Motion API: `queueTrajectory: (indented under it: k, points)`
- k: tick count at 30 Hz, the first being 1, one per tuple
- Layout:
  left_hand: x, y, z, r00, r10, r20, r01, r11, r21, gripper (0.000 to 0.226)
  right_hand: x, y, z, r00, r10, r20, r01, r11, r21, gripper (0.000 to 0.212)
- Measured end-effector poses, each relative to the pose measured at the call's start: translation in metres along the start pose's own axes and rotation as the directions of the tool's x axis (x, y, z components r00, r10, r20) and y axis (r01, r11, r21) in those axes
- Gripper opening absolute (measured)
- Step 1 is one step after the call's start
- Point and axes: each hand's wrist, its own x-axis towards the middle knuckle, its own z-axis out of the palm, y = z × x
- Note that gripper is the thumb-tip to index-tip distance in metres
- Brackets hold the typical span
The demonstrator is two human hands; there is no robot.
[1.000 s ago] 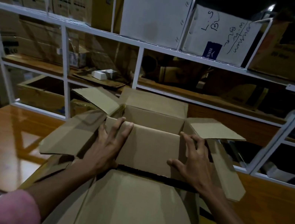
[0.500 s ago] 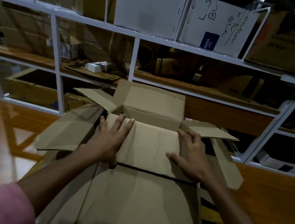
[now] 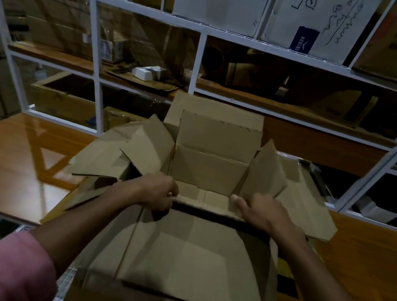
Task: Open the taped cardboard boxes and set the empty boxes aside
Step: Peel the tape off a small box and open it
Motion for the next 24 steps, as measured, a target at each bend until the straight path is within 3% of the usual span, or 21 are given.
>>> queueTrajectory:
  k: [3, 7, 13, 19, 22, 24]
  points:
    - [-0.003, 0.003, 0.011, 0.992, -0.052, -0.113, 0.063, 0.994, 0.091, 0.022, -0.01, -0.008, -0.007, 0.988, -0.048, -0.15, 0.059, 0.996, 0.069, 0.057]
    - [-0.001, 0.008, 0.015, 0.983, -0.093, -0.157, 0.116, 0.983, 0.142, 0.019, -0.017, -0.009, 0.002, 0.991, -0.063, -0.116, 0.077, 0.99, 0.116, 0.059]
    - [-0.003, 0.019, 0.014, 0.971, -0.123, -0.203, 0.168, 0.961, 0.221, 0.017, -0.016, -0.011, 0.007, 0.96, -0.065, -0.271, 0.108, 0.983, 0.148, 0.062]
    - [-0.004, 0.015, 0.012, 0.972, -0.146, -0.181, 0.183, 0.962, 0.203, 0.018, -0.015, -0.013, 0.007, 0.953, -0.099, -0.287, 0.131, 0.987, 0.092, 0.062]
    - [-0.006, 0.011, 0.011, 0.983, -0.141, -0.119, 0.152, 0.985, 0.081, 0.025, -0.018, -0.012, 0.011, 0.95, -0.111, -0.293, 0.156, 0.978, 0.135, 0.061]
    - [-0.008, 0.015, 0.012, 0.977, -0.103, -0.188, 0.107, 0.994, 0.01, 0.033, -0.021, -0.01, 0.011, 0.926, -0.137, -0.351, 0.204, 0.965, 0.162, 0.059]
